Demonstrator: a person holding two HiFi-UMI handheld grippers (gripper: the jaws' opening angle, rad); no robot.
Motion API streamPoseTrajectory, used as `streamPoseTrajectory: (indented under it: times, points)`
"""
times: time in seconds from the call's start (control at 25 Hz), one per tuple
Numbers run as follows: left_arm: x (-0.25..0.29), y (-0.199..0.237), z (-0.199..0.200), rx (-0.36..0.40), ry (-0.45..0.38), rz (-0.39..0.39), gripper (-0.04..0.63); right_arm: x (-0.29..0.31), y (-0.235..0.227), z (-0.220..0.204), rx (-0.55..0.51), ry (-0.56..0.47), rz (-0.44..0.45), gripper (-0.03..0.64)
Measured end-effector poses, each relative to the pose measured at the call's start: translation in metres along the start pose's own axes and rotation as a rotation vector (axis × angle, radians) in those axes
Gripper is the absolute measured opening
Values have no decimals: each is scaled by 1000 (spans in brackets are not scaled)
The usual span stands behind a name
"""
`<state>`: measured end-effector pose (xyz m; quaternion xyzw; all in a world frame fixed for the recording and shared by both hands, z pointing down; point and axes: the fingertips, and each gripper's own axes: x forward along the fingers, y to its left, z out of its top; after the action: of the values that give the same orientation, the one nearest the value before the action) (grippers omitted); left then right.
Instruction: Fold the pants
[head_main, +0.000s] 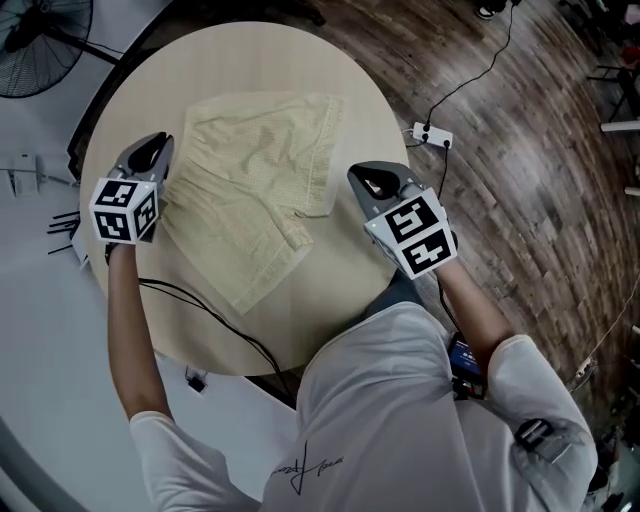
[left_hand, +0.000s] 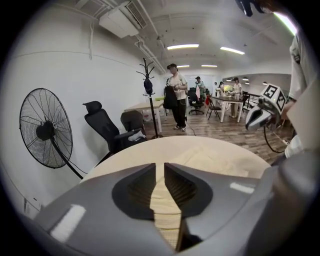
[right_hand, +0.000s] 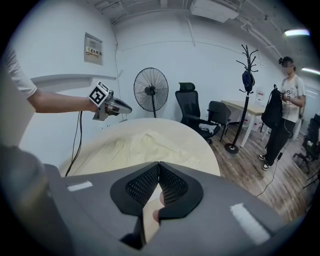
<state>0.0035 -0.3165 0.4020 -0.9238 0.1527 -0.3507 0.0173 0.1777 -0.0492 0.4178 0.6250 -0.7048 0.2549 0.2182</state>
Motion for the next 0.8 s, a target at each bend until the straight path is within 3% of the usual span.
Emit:
streamPoseTrajectory:
  times: [0.16, 0.32, 0.6, 0.8]
  points:
    - [30, 20, -5, -8, 34, -3, 55, 18, -16, 4, 1, 3, 1, -3]
    - [53, 46, -11, 39, 59, 39, 55, 39, -33, 4, -1, 19, -2, 9]
    - [101, 59, -43, 100, 199, -71, 104, 76, -63, -1, -2, 61, -12, 27]
    - [129, 72, -63, 131, 269, -84, 106, 105, -81, -8, -13, 100, -20, 30]
